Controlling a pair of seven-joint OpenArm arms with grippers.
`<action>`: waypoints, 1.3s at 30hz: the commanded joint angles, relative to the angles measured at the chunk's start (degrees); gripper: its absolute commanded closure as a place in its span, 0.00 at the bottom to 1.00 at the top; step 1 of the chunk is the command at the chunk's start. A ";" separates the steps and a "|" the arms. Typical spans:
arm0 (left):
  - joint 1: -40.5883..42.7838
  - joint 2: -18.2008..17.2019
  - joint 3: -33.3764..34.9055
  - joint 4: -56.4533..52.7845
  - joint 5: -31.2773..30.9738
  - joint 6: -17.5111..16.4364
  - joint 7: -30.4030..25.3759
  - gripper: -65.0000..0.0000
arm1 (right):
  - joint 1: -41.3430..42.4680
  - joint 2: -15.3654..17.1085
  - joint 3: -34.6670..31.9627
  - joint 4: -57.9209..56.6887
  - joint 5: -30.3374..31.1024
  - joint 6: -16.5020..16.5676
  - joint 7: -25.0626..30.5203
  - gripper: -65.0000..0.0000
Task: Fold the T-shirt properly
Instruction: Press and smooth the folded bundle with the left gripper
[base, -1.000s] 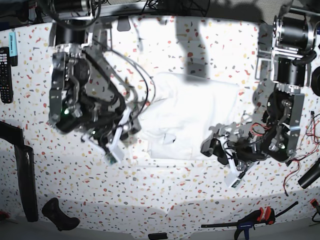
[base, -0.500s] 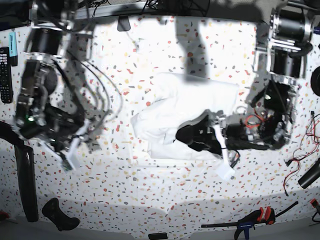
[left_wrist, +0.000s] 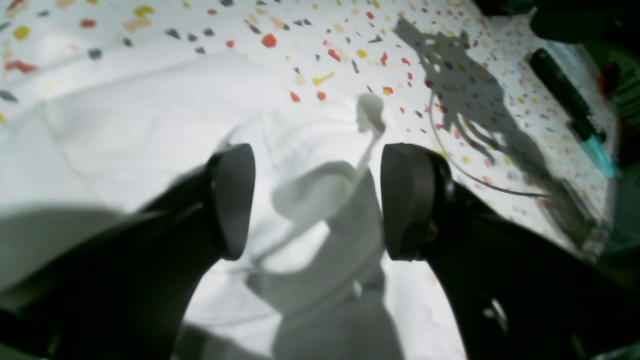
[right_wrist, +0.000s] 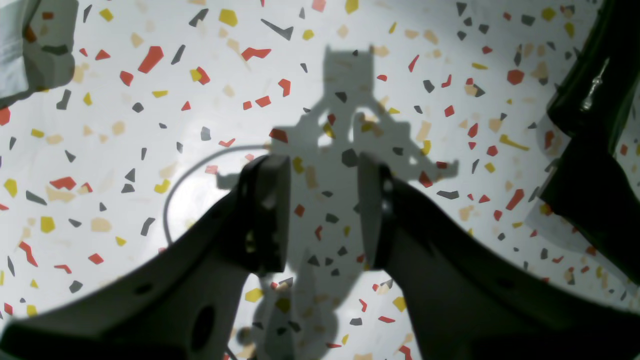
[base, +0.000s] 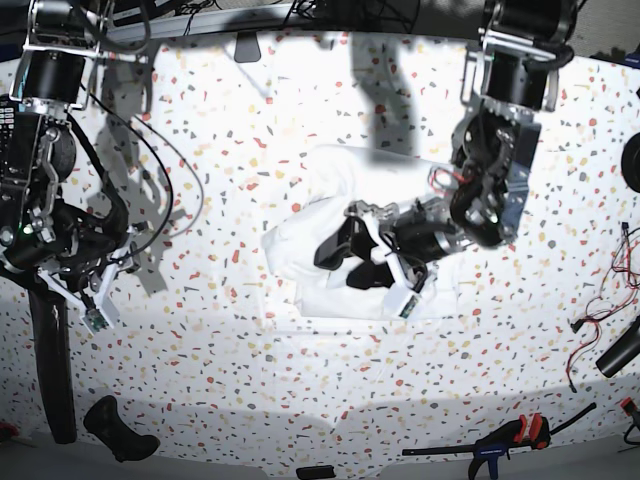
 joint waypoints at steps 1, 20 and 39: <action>-0.76 0.04 -0.28 0.55 3.04 -0.41 -7.15 0.41 | 1.22 0.94 0.42 1.05 0.31 0.07 0.90 0.65; 1.20 1.09 -0.28 -25.05 22.47 3.52 -42.12 0.41 | 1.22 0.94 0.42 1.05 1.38 -0.04 0.85 0.65; 1.07 0.63 -0.28 -26.62 26.71 -0.41 -53.64 0.41 | 1.22 0.94 0.42 1.05 3.32 -0.02 0.90 0.65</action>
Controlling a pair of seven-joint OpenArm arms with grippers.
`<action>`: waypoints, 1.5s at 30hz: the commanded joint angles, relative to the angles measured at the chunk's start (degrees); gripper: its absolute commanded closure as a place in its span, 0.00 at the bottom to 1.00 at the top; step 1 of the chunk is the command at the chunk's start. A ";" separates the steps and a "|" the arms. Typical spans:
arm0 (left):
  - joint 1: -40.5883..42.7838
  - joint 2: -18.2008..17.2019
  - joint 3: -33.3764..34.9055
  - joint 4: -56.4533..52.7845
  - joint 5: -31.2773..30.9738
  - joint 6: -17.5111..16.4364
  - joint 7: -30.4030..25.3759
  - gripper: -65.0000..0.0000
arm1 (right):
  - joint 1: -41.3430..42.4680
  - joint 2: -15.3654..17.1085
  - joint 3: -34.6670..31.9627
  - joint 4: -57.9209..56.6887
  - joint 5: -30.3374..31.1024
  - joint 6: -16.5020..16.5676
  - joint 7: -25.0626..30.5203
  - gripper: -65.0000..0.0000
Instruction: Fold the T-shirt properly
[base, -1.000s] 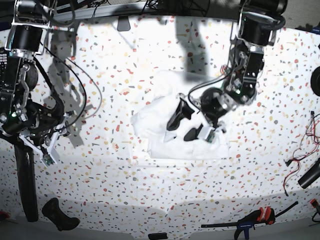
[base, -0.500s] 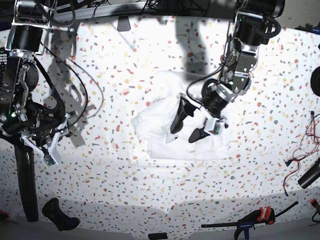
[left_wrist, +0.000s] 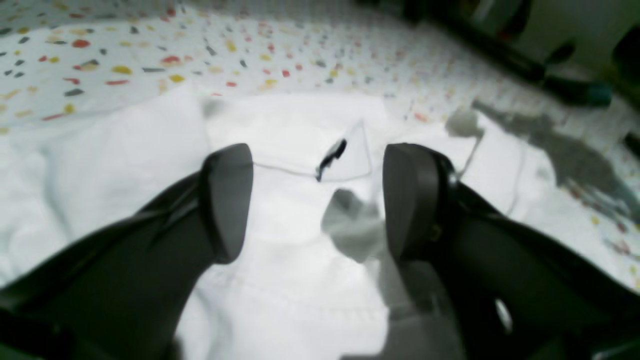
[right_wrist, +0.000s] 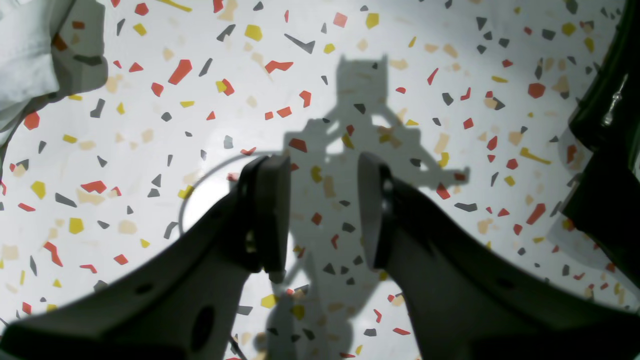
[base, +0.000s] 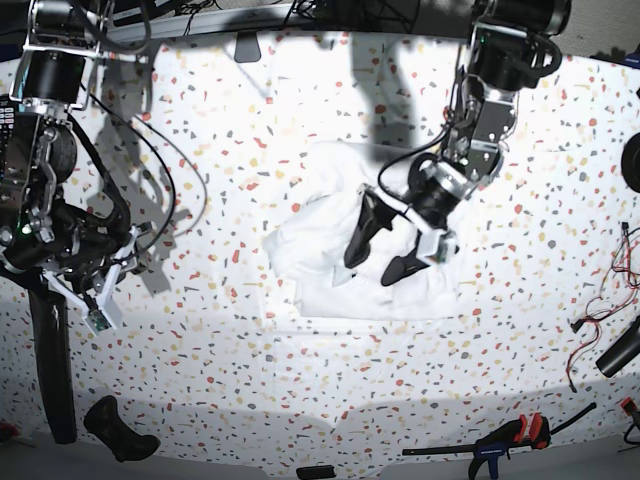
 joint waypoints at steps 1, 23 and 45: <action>-0.48 -0.31 0.09 0.24 0.52 -0.36 -1.20 0.41 | 1.25 0.92 0.42 1.05 0.28 -0.02 0.90 0.65; -4.11 -0.17 0.04 32.17 -14.38 -0.36 46.58 0.41 | 1.25 0.90 0.42 1.05 0.31 -0.02 1.99 0.65; 9.14 -20.76 -14.14 62.12 -27.21 16.09 84.32 0.41 | 0.24 0.96 0.42 1.40 6.47 2.05 0.09 0.65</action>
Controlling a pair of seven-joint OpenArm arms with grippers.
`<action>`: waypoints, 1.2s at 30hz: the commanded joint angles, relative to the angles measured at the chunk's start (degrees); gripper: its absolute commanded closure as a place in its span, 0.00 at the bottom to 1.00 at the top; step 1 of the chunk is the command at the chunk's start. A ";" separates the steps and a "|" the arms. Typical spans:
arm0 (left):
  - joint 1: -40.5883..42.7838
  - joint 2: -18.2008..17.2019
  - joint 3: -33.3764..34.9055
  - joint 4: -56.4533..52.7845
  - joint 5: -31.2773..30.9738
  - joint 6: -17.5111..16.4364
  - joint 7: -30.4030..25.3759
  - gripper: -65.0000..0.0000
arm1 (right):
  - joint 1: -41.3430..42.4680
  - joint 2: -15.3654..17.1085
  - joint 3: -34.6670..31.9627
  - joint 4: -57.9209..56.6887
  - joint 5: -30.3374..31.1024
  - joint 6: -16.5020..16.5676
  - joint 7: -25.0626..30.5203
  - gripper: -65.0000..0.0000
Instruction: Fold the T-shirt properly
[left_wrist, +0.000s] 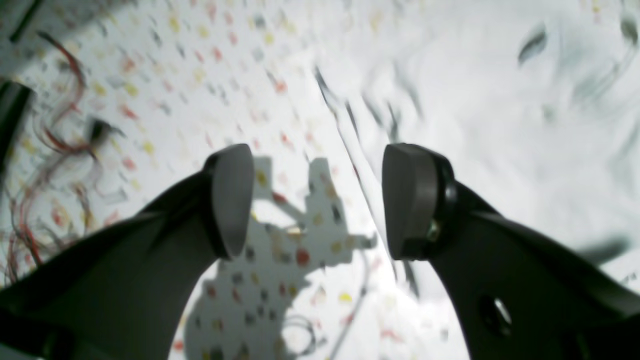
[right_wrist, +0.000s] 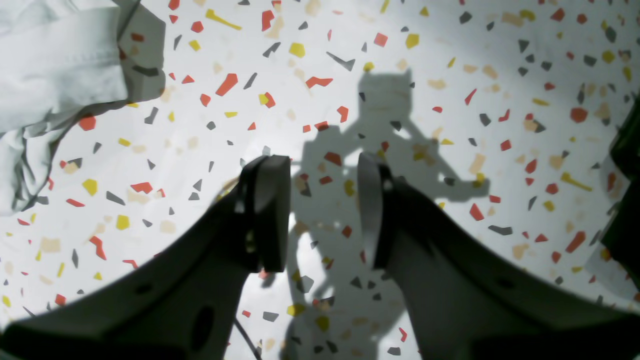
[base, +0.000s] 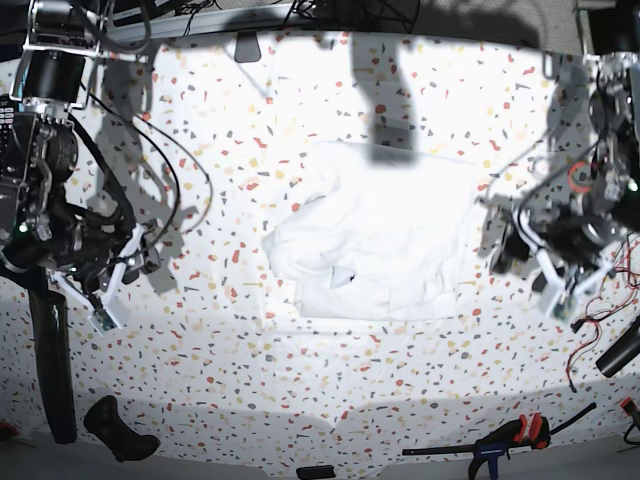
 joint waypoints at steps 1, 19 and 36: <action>0.94 -1.16 -0.39 1.77 -0.24 0.20 -1.16 0.41 | 0.22 0.90 0.39 1.60 0.46 0.28 0.92 0.65; 32.13 -1.84 -17.27 19.28 -1.51 0.22 -2.62 0.41 | -32.79 -0.02 18.47 25.79 4.92 0.28 0.83 0.65; 53.00 1.25 -23.74 21.29 -7.67 -2.84 -0.70 0.41 | -61.55 -7.93 43.54 35.60 14.03 0.28 -0.44 0.65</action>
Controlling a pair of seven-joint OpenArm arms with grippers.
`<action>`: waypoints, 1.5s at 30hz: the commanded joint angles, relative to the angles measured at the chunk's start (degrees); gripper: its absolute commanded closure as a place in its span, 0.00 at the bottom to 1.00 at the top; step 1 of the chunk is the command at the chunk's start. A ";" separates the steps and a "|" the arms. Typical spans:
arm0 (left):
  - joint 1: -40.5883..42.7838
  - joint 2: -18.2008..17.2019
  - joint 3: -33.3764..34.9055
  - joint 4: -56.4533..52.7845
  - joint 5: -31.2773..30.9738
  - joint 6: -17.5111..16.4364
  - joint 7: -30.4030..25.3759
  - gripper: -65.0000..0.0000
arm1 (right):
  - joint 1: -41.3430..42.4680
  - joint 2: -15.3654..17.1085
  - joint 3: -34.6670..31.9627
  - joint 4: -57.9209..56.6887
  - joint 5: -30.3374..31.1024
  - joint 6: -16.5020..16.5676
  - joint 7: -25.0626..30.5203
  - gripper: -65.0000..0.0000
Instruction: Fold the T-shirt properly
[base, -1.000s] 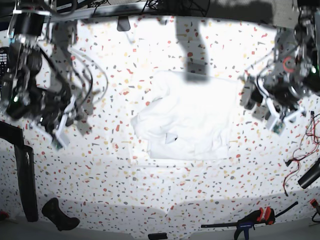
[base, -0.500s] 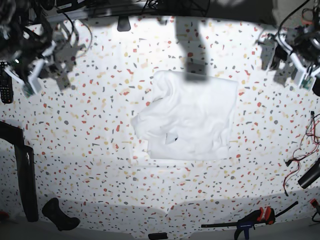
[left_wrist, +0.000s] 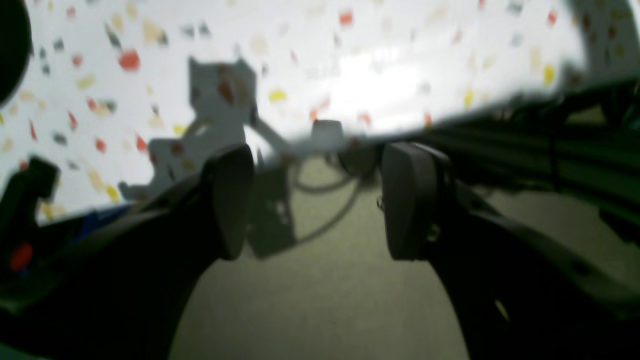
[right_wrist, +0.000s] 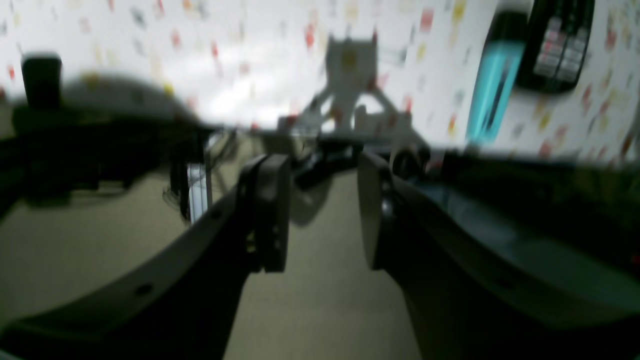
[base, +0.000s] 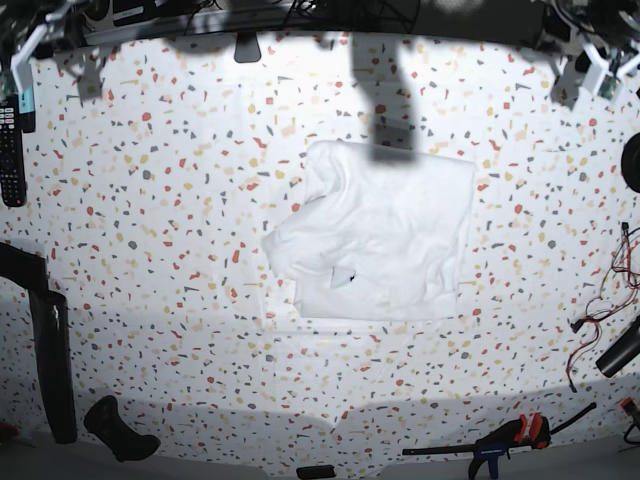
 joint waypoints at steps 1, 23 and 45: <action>2.23 -0.39 -0.44 1.75 -0.46 0.02 -0.50 0.41 | -2.29 -0.02 0.59 1.09 0.46 0.25 0.83 0.65; 10.78 4.28 -0.33 -17.27 3.50 -0.13 -7.26 0.41 | -11.30 -3.45 -24.39 -12.48 -3.23 0.25 7.45 0.65; -27.41 4.13 -0.33 -87.45 16.28 -5.33 -23.78 0.41 | 24.94 12.24 -66.12 -88.59 -21.33 0.25 33.73 0.65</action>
